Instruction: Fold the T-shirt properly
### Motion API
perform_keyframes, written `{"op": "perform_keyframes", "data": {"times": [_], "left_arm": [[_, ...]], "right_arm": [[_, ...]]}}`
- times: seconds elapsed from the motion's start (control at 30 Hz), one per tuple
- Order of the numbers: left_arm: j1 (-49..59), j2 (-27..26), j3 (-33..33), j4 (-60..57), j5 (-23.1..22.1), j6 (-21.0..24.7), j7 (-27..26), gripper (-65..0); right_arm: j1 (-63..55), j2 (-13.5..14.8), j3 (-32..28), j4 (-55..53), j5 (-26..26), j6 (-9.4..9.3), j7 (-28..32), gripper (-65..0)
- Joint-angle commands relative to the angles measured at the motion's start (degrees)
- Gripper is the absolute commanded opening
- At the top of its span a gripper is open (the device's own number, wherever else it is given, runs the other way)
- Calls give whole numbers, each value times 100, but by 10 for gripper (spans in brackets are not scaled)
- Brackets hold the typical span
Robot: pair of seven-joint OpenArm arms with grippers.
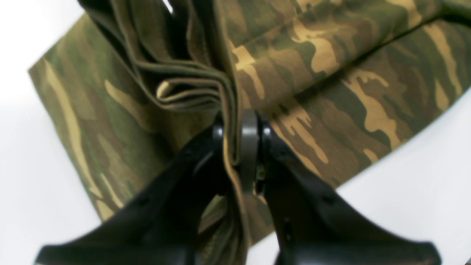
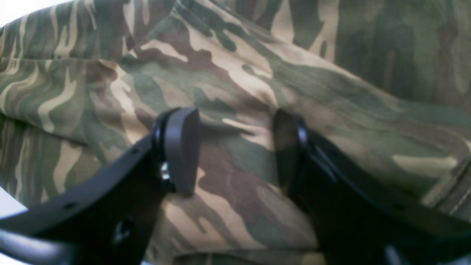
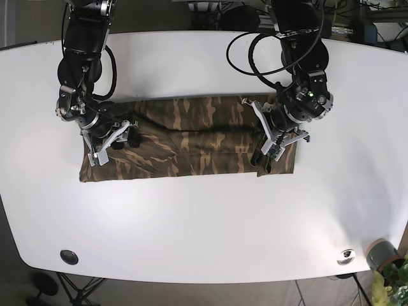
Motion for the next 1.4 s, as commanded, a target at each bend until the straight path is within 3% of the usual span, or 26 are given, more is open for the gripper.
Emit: {"op": "perform_keyframes", "data": {"times": [0.0,0.33,0.47,0.83,0.97,1.13,1.37], "left_arm": [[-212,166,54,93,34,-6,-139,-650],[-537,446,142,-364,166,-6,-139,-650],[-625,446,379,-531,139,245,-148,-650],[-686,446,1012,-566,139,298,-148,-650],[-686,446,1126,-566,148,315,-148,-535],[-686,446,1258,-566,148,746,-148,-381],[-686,446,1997,-470,131,975,-148,-290]], "right_arm": [[81,55,1,59,16,-3,-23,-336],[72,55,9,59,16,-3,-23,-336],[72,55,1,59,25,-3,-23,-336],[81,55,1,59,25,-3,-23,-336],[90,55,1,59,25,-3,-23,-336],[90,55,1,59,25,-3,-23,-336],[90,55,1,59,25,-3,-23,-336]]}}
